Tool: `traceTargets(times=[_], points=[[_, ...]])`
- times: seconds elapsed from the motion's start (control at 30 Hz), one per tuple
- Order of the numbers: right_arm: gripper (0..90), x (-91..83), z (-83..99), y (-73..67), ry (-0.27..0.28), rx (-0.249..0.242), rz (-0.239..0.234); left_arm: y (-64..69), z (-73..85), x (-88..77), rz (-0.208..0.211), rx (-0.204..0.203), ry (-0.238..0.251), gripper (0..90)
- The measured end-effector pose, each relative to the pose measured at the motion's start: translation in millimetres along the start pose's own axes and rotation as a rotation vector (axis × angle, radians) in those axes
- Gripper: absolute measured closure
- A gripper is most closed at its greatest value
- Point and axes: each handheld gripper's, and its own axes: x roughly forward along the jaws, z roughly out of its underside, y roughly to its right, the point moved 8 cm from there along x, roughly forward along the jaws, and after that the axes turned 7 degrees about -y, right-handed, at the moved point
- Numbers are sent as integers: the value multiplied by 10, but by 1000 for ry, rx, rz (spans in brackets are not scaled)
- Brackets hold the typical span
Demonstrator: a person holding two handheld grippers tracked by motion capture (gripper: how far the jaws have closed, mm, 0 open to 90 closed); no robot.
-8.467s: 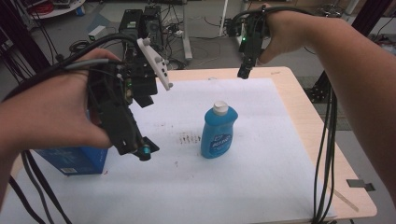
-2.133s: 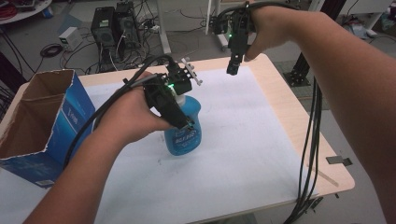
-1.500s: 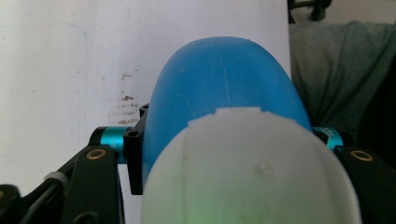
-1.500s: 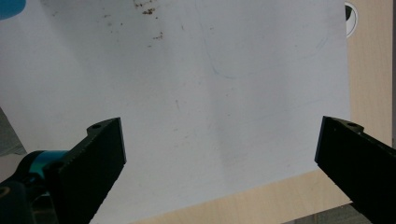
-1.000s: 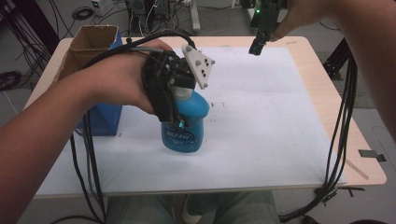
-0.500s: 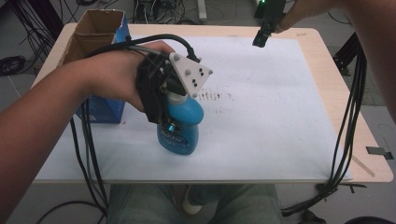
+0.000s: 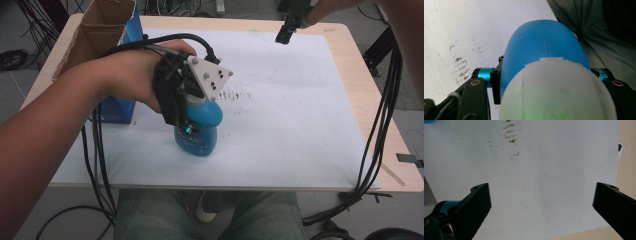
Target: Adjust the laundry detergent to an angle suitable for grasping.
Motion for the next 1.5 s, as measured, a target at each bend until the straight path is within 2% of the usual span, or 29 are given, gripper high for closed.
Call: traceTargets(times=[0.27, 0.5, 0.7, 0.87, 0.93, 1.1, 1.27, 1.33, 1.5], points=[[9, 7, 28, 20, 0, 2, 1, -51, -22, 72, 1, 9, 6, 386], [9, 30, 34, 36, 1, 3, -1, -117, 19, 109, -15, -5, 11, 386], [9, 48, 39, 43, 3, 7, -5, -134, 29, 157, -2, -6, 9, 386], [9, 65, 57, 52, 2, 12, -8, -149, 88, 154, 15, -59, 16, 385], [9, 77, 59, 52, 2, 12, -11, -147, 99, 155, 20, -69, 26, 383], [9, 102, 68, 56, -3, 14, -14, -125, 107, 157, 32, -74, 11, 375], [9, 101, 61, 51, -2, 18, -14, -127, 126, 155, 9, -98, -6, 308], [9, 99, 62, 46, -6, 19, -15, -124, 129, 140, 8, -105, 2, 285], [9, 99, 64, 38, -8, 18, -15, -104, 156, 116, 2, -118, -4, 269]])
